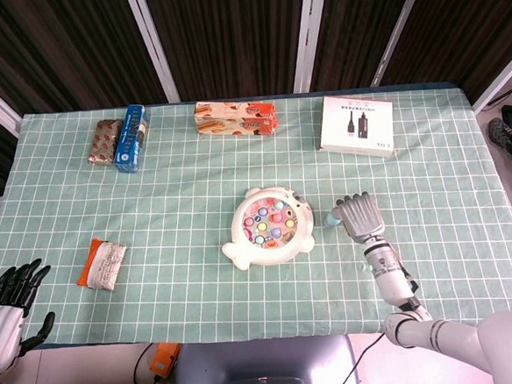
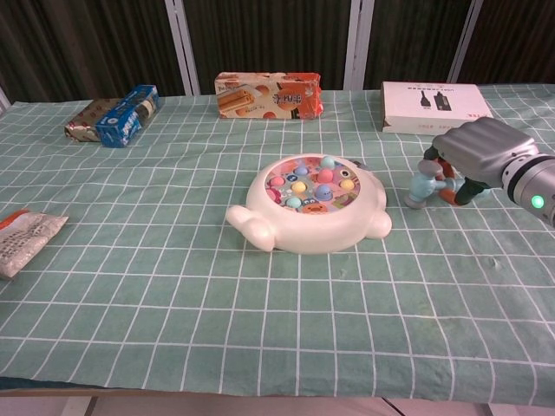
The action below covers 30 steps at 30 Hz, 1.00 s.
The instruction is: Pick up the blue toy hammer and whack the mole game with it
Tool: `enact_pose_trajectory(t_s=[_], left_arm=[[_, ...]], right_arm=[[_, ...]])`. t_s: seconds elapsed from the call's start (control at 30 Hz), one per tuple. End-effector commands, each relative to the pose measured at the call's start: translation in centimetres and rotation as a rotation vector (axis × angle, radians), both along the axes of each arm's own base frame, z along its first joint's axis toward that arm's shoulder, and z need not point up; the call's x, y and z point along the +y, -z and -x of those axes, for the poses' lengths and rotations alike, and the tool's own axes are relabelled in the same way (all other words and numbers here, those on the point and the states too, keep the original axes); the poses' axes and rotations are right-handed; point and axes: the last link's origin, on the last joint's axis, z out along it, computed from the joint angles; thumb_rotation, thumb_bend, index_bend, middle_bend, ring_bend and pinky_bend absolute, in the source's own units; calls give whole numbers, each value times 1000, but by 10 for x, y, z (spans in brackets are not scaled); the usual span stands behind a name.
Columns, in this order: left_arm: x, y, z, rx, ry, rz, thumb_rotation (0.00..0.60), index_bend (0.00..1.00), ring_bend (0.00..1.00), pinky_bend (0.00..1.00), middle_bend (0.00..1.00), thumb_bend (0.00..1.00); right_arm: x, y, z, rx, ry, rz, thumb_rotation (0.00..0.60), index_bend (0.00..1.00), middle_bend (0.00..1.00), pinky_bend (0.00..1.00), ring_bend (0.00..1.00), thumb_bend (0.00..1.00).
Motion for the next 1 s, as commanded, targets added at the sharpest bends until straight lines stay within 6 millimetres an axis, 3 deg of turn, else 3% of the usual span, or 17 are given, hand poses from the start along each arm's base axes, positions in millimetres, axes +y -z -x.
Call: enact_pose_trajectory(t_s=[0.03, 0.3, 0.67, 1.0], left_arm=[[0, 0, 0, 1, -1, 0, 600, 0, 0, 0, 0, 420], [0, 0, 0, 2, -1, 1, 600, 0, 0, 0, 0, 420], [0, 0, 0, 0, -2, 0, 600, 0, 0, 0, 0, 419], [-1, -1, 0, -3, 0, 1, 600, 0, 0, 0, 0, 419]], right_arm=[[0, 0, 1, -9, 5, -3, 600, 846, 664, 655, 570, 535], [0, -1, 2, -21, 3, -3, 600, 753, 655, 657, 555, 520], [0, 0, 3, -21, 13, -23, 600, 547, 518, 656, 520, 505], [0, -5, 4, -32, 15, -20, 600, 482, 477, 655, 510, 493]])
